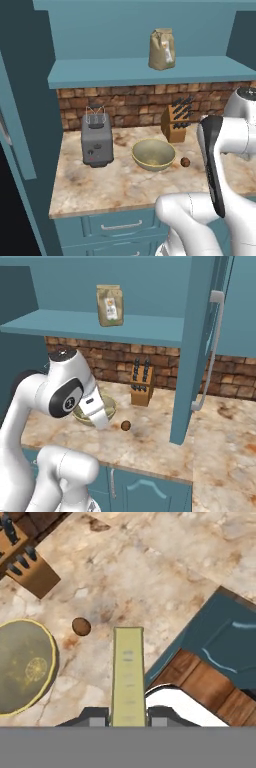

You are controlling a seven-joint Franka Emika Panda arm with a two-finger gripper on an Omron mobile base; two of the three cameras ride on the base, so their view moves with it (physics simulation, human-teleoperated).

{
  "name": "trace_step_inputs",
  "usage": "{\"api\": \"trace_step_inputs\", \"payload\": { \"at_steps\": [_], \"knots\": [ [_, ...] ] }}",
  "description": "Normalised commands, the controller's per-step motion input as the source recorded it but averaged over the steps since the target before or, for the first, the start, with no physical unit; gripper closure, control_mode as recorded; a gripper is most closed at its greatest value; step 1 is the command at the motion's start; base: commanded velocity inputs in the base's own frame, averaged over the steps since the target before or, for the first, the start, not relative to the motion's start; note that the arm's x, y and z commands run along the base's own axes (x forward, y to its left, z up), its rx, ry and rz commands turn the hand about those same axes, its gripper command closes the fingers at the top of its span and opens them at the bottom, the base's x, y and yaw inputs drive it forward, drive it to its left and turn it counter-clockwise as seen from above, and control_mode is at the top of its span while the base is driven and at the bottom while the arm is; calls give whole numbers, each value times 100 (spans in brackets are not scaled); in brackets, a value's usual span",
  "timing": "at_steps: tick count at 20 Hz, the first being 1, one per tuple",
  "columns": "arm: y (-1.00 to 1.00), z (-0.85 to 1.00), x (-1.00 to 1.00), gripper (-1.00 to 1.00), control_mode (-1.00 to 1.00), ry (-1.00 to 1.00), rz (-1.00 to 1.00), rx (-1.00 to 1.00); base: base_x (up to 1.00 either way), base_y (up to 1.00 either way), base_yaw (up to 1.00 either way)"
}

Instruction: Pick the egg and butter from the fridge and place them by the bowl for mixing.

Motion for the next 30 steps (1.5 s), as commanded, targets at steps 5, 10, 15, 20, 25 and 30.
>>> {"api": "trace_step_inputs", "payload": {
  "at_steps": [5,10,15,20,25,30],
  "knots": [
    [-15,-43,6,100,-100,0,-8,20,0,0,0],
    [-15,-47,17,100,-100,-4,-5,13,0,0,0],
    [0,-43,41,100,-100,-5,-10,0,0,0,0],
    [-6,-43,27,100,-100,-1,-10,0,0,0,0],
    [-13,-51,25,100,-100,0,-3,0,0,0,0],
    [-2,-46,30,100,-100,0,-1,9,0,0,0]
  ]
}}
